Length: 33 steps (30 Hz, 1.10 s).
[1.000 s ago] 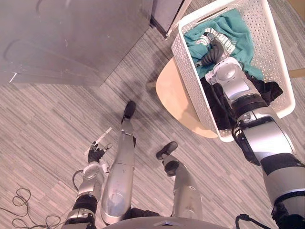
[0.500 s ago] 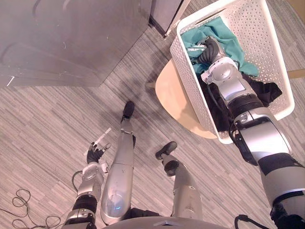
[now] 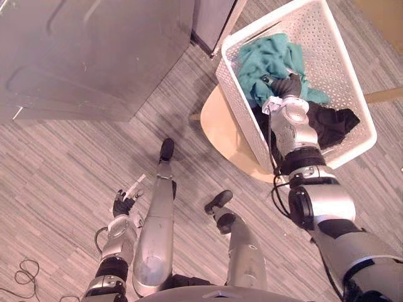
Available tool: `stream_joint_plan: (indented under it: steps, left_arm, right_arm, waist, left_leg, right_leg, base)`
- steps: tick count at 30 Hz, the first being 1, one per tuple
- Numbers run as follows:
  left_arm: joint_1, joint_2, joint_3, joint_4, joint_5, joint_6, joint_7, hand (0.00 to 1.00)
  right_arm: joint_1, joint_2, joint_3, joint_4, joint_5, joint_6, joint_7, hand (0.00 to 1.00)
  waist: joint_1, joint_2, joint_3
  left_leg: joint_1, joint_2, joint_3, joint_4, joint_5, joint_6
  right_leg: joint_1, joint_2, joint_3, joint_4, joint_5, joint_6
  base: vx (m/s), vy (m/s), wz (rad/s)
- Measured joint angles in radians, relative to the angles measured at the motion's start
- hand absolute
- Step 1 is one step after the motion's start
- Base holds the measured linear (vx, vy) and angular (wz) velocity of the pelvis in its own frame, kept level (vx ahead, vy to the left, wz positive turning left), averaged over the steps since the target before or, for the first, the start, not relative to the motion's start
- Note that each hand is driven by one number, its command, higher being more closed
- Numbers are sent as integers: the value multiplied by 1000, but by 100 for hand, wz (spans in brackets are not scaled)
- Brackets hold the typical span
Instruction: Pick up the laundry basket with both hands and put the clothes into the washing machine.
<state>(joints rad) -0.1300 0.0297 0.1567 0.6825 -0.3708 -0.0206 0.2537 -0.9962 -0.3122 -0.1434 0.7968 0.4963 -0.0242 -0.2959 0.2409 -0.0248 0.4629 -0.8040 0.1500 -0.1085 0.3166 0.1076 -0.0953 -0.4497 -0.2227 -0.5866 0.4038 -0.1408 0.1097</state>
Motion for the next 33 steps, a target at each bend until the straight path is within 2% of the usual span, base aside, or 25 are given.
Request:
stream_joint_plan:
  steps: [1, 6, 8, 12, 17, 22, 26, 28, 30, 32, 33]
  left_arm:
    - [0, 0, 1, 4, 0, 0, 3, 0]
    - [4, -2, 8, 15, 1, 8, 2, 0]
    - [6, -2, 11, 17, -1, 12, 2, 0]
    - [31, -4, -2, 16, -46, 20, -12, 0]
    - [72, 1, -16, -2, -79, 26, -28, 0]
    - [143, -6, -52, -165, -79, 42, -41, 0]
    - [207, -6, -63, -363, -79, 42, -39, 0]
    - [210, -6, -64, -398, -79, 42, -36, 0]
    - [231, -6, -60, -460, -79, 42, -34, 0]
    - [234, -7, -48, -514, -78, 42, -27, 0]
    - [232, -5, -39, -562, -77, 42, -17, 0]
  right_arm:
    - [12, 15, -37, -22, 60, -16, -16, 100]
    - [20, 64, -144, -108, 218, -55, -56, 100]
    - [22, 79, -145, -160, 251, -70, -57, 100]
    - [62, 85, -147, -274, 265, -82, -58, 100]
    - [166, 113, -143, -445, 265, -102, -54, 100]
    - [338, 164, -126, -619, 266, -105, -47, 100]
    - [559, 209, -53, -703, 286, -106, 2, 100]
    - [596, 222, -39, -704, 286, -104, 26, 100]
    - [648, 226, -4, -705, 299, -98, 61, 100]
    - [670, 224, 5, -711, 325, -92, 90, 100]
    - [689, 217, 2, -733, 324, -73, 110, 100]
  waist:
    - [-6, 0, 0]
    - [-24, 0, 0]
    - [-32, 0, 0]
    - [-41, -1, 0]
    - [-73, -3, -1]
    - [-95, -4, -11]
    - [-122, -8, -132]
    - [-132, -8, -164]
    - [-135, -6, -226]
    - [-147, -1, -246]
    - [-162, -2, -267]
  left_leg:
    - [13, 0, 4, -5, 2, 1]
    - [82, -3, 27, -25, 7, 4]
    - [110, -8, 34, -30, 8, 6]
    - [210, -35, 52, -78, 22, 15]
    - [333, -65, 108, -148, 42, 39]
    - [421, -96, 109, -124, 23, 43]
    - [486, -103, 114, -139, 5, 48]
    - [515, -101, 121, -165, 8, 44]
    - [557, -86, 155, -218, 18, 35]
    - [597, -69, 176, -249, 24, 31]
    - [627, -57, 192, -274, 39, 28]
  right_leg:
    - [7, -3, 2, 3, 0, 0]
    - [47, -24, 7, 33, -9, -8]
    - [64, -35, 13, 43, -18, -2]
    - [127, -73, 21, 73, -38, 3]
    - [217, -130, 15, 103, -73, 28]
    - [327, -160, -6, 110, -85, 46]
    - [402, -152, -21, 52, -84, 52]
    - [416, -142, -15, 25, -78, 62]
    - [419, -112, 28, -30, -56, 59]
    - [443, -86, 50, -79, -33, 58]
    - [460, -65, 66, -124, -4, 60]
  base:
    - [-11, -13, -3]
    - [-2, -13, 2]
    - [3, -12, 4]
    - [21, -14, 17]
    - [17, -16, 26]
    - [35, -8, 16]
    - [42, -29, 1]
    - [22, -32, -19]
    - [33, -43, -55]
    - [35, -52, -52]
    - [32, -53, -47]
